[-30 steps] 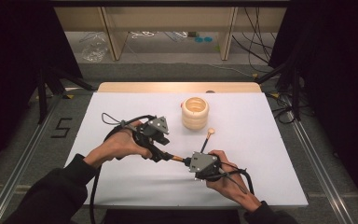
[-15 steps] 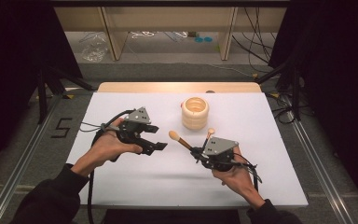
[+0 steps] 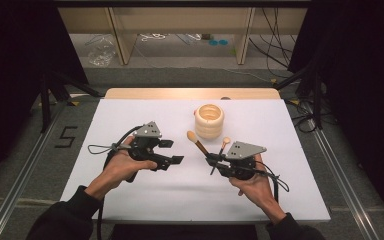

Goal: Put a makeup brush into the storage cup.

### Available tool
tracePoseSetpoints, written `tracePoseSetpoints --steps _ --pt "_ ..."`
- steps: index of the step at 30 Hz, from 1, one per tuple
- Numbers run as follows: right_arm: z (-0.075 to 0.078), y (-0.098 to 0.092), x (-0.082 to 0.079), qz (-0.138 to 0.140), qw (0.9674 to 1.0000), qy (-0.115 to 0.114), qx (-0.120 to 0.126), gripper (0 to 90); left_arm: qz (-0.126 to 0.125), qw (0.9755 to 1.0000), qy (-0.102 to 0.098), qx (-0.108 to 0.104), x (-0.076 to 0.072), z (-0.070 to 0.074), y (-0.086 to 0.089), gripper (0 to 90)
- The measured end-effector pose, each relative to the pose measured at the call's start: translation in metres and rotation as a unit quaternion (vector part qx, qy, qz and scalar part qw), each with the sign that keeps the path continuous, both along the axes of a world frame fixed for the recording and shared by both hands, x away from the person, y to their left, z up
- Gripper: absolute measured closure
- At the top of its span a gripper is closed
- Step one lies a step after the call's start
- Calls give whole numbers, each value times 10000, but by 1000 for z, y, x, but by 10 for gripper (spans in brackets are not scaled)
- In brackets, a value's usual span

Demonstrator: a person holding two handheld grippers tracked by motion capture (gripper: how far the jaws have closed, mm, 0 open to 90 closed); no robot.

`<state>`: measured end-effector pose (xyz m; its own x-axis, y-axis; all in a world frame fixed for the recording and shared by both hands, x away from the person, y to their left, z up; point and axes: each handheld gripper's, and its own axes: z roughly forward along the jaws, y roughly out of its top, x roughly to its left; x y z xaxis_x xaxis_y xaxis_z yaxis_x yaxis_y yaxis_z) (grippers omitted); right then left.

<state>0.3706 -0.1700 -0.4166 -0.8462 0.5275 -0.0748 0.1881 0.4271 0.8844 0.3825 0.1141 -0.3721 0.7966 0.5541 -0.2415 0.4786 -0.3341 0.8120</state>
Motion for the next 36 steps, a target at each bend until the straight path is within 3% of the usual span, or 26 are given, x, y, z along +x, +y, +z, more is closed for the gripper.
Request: tracePoseSetpoints --steps 1,7,8,9,10,13,14,18,20,21,24,25,26,27,31,32,34,35,36 --pt "0 0 0 5 10000 -7 2 794 97 9999 25 -44 -1 -1 -3 341" --pt "-2 3 0 18 10000 -24 -33 794 -139 9998 -64 -85 3 -8 -15 368" --pt "-2 3 -1 44 10000 22 -40 794 -147 9997 86 -169 2 -9 -18 380" --pt "-3 4 -1 26 10000 -15 6 794 -146 9998 -60 -108 4 -10 -20 388" --pt "-2 5 -1 38 10000 -7 9 794 -230 9996 11 -172 5 -11 -23 390" --pt "-2 6 -2 61 10000 -21 19 794 -359 9991 -39 -206 8 -13 -28 411" --pt "-2 6 -2 72 10000 -19 17 794 -304 9992 53 -252 6 -13 -29 417" --pt "-4 9 -3 91 10000 -20 -14 794 -296 9990 -74 -320 8 -12 -33 457" --pt "-4 10 -3 104 9999 8 -44 794 -270 9984 99 -487 7 -12 -36 475" --pt "-4 10 -3 103 9999 -13 -40 794 -290 9983 33 -508 8 -12 -36 482" --pt "-5 11 -4 128 9999 44 -74 794 -252 9979 127 -589 9 -12 -38 507" --pt "-5 11 -4 125 9999 55 -82 794 -228 9982 28 -554 11 -12 -37 516" --pt "-5 12 -4 113 9999 4 -59 794 -197 9979 90 -610 11 -13 -38 530" --pt "-5 12 -4 112 9999 8 -61 794 -298 9979 33 -571 14 -13 -37 531" --pt "-6 13 -4 98 9999 18 -58 794 -295 9977 -67 -605 15 -14 -37 578" --pt "-6 13 -4 103 9999 27 -51 794 -227 9973 50 -694 13 -14 -38 588" --pt "-7 13 -4 108 9999 21 -67 794 -305 9971 -18 -699 17 -15 -36 614" --pt "-7 13 -4 125 9999 50 -76 794 -276 9965 143 -771 16 -15 -37 610" --pt "-6 13 -4 144 9998 79 -105 794 -247 9964 164 -797 16 -15 -38 614"
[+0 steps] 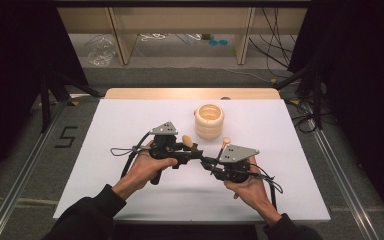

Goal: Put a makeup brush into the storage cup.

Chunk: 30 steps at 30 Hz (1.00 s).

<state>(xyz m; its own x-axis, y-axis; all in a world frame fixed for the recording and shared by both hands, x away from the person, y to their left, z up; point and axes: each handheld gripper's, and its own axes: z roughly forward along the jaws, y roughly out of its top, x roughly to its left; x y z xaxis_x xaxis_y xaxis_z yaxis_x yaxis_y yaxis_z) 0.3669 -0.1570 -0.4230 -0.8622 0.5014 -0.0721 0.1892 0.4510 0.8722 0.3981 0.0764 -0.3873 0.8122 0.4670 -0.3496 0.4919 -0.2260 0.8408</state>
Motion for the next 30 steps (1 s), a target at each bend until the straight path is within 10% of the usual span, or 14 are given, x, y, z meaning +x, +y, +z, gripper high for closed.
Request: tracePoseSetpoints --steps 17,18,30 --pt "-3 4 -1 11 10000 37 37 793 -48 9997 150 -198 -1 0 -2 764" --pt "-3 4 -1 1 10000 43 75 793 -215 9995 -207 -61 4 0 0 764" --pt "-3 5 0 -30 9997 58 235 790 -94 9999 15 -60 -3 0 -6 766"
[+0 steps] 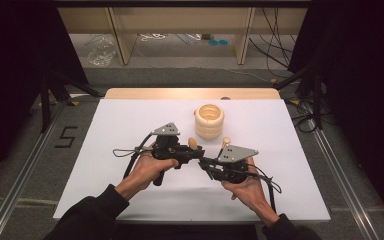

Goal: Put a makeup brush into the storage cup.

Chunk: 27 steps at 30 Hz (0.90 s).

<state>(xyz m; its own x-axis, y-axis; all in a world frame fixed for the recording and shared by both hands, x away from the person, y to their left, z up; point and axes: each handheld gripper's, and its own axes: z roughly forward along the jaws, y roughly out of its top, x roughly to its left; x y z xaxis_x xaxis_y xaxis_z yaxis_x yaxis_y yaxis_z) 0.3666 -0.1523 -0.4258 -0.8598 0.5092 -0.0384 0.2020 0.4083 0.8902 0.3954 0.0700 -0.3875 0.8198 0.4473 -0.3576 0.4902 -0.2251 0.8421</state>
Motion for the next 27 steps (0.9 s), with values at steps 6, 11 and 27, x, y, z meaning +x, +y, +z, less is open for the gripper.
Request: tracePoseSetpoints --steps 6,11,27 --pt "1 -1 -1 -3 10000 -7 -9 792 -26 10000 -16 -5 1 0 -1 766" --pt "1 -1 -1 6 10000 -4 -12 793 -32 10000 31 -23 0 0 -1 765" --pt "2 -5 1 -76 10000 11 62 793 64 9994 -244 233 -4 6 12 338"
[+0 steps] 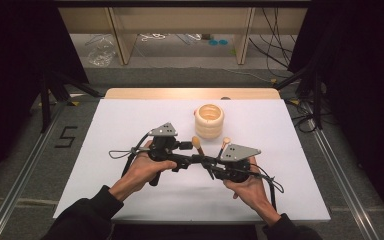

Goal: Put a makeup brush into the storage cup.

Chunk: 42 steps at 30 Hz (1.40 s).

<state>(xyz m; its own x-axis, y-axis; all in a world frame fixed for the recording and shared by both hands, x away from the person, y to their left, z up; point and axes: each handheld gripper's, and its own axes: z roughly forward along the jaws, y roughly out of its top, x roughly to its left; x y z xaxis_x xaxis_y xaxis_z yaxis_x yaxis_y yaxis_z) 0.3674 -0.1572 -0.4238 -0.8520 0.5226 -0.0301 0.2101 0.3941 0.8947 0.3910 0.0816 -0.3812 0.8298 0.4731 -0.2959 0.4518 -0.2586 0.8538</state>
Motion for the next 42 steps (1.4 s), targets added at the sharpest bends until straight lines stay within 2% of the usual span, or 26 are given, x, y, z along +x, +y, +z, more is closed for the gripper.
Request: tracePoseSetpoints --steps 3,4,6,8,9,11,15,18,19,24,25,29,30,31,33,35,39,40,42 --pt "1 -2 1 6 10000 11 -16 793 12 9996 -255 140 -1 0 8 310" --pt "1 -2 1 -22 10000 -43 7 793 33 9995 -277 148 -2 0 11 303" --pt "1 -4 2 -60 10000 -11 35 794 20 9981 -548 279 -1 -2 19 292" --pt "1 -5 2 -93 9999 -32 37 793 250 9994 -209 114 -9 -4 19 288" --pt "2 -5 3 -97 9999 -29 39 793 179 9979 -531 329 -6 -4 24 288" --pt "3 -6 3 -95 10000 -15 27 793 264 9981 -470 297 -9 -8 28 284" --pt "4 -8 4 -130 9999 -2 53 793 346 9972 -567 353 -12 -14 38 268" --pt "5 -10 5 -164 9998 -24 68 793 487 9959 -590 474 -16 -18 46 256" --pt "5 -10 5 -180 9998 61 84 793 520 9956 -600 487 -16 -20 49 252" --pt "7 -12 6 -229 9997 27 108 793 676 9945 -616 506 -20 -28 63 242" --pt "7 -13 7 -247 9996 -49 114 793 720 9942 -605 526 -21 -30 66 240" --pt "8 -13 8 -272 9995 13 163 793 864 9926 -616 594 -24 -37 76 231" --pt "9 -14 9 -268 9996 23 129 793 879 9922 -630 623 -24 -39 77 227" --pt "9 -14 10 -291 9994 -88 167 793 885 9922 -624 616 -25 -41 79 226" --pt "11 -15 10 -292 9994 15 164 793 963 9910 -638 670 -26 -44 82 226" --pt "11 -16 12 -321 9992 -100 205 793 1009 9909 -620 639 -28 -45 84 225" --pt "12 -18 13 -354 9992 14 205 793 1072 9896 -694 656 -32 -48 89 222" --pt "13 -19 15 -369 9991 -73 205 793 1063 9898 -704 636 -32 -48 90 220" --pt "13 -19 15 -364 9991 25 229 793 1126 9889 -736 629 -34 -49 93 215"
